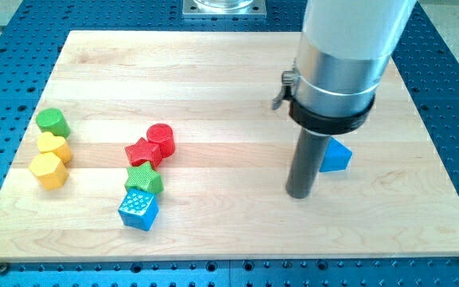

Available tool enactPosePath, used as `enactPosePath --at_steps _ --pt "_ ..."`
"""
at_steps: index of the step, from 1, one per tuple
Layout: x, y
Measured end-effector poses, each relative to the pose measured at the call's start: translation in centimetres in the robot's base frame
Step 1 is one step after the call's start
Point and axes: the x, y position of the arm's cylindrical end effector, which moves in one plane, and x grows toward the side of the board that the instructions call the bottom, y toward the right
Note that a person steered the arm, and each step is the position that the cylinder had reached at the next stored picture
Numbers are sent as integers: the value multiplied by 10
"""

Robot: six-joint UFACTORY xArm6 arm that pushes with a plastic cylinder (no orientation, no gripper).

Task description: Move the blue triangle horizontally to the blue cube

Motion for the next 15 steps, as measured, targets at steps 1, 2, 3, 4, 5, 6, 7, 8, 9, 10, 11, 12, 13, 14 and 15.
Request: enactPosePath --at_steps 1,2,3,4,5,6,7,8,9,10,11,12,13,14,15 --pt "-35 -16" --pt "-63 48" --pt "1 118" --pt "0 120" --pt "-39 128" --pt "-24 202" --pt "1 207" --pt "34 181" --pt "33 176" --pt "-5 212" --pt "21 174" --pt "35 168" --pt "23 124" --pt "-16 115" --pt "-49 53"
